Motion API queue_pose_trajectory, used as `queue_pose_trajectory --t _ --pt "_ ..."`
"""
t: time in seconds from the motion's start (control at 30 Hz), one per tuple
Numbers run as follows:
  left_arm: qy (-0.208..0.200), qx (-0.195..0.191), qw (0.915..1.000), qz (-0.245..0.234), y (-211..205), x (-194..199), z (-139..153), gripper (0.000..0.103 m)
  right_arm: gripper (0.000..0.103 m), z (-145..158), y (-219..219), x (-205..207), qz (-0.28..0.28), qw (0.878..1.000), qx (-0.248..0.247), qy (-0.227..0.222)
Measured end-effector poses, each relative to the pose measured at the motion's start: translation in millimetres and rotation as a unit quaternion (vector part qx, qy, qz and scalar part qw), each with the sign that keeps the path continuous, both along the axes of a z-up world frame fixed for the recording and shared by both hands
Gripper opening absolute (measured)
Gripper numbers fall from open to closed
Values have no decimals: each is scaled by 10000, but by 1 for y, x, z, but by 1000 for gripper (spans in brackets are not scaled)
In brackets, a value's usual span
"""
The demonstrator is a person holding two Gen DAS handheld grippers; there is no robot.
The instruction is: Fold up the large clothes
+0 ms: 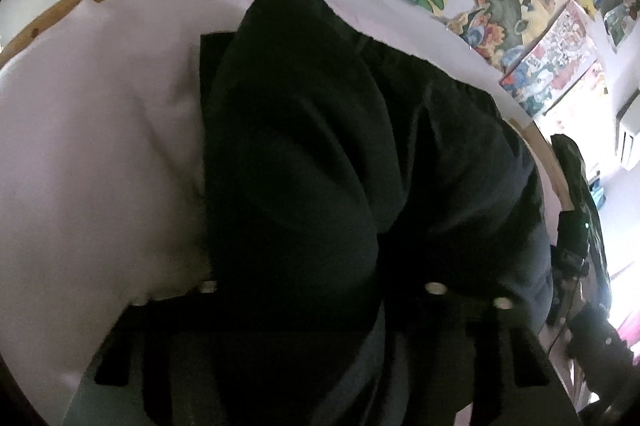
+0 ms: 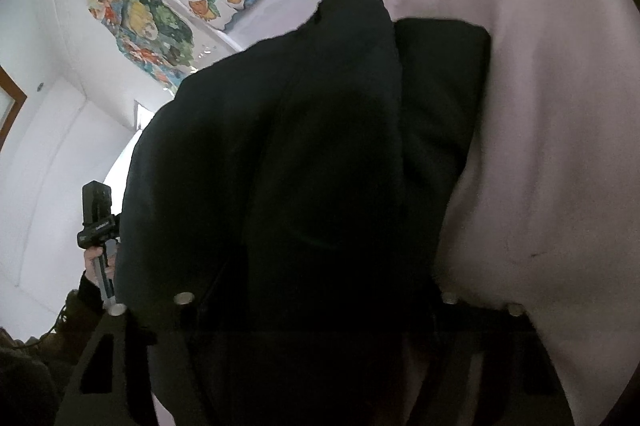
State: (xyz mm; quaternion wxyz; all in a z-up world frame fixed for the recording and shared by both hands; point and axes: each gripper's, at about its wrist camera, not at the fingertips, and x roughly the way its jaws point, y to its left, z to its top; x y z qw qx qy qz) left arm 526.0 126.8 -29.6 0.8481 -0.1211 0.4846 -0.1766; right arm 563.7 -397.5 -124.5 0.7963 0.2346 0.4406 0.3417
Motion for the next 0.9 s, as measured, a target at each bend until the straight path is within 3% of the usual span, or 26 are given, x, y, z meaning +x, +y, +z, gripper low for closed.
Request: queue_pose_trajectory --t 0.13,0.33,0.63,0.9 --pt "-238 140 9996 83 -9 -11 11 25 40 12 2 -7 -95 9999 -78 -116" --pt "-296 325 9988 231 -22 -22 30 15 28 40 11 -22 -302 9986 -292 -317" --pt "-136 589 9981 126 -39 -60 78 11 22 87 20 -63 -649 9958 -415 -501" --pt "-139 806 9966 39 -51 -147 121 10 22 139 47 -160 -452 9919 -1127 -379"
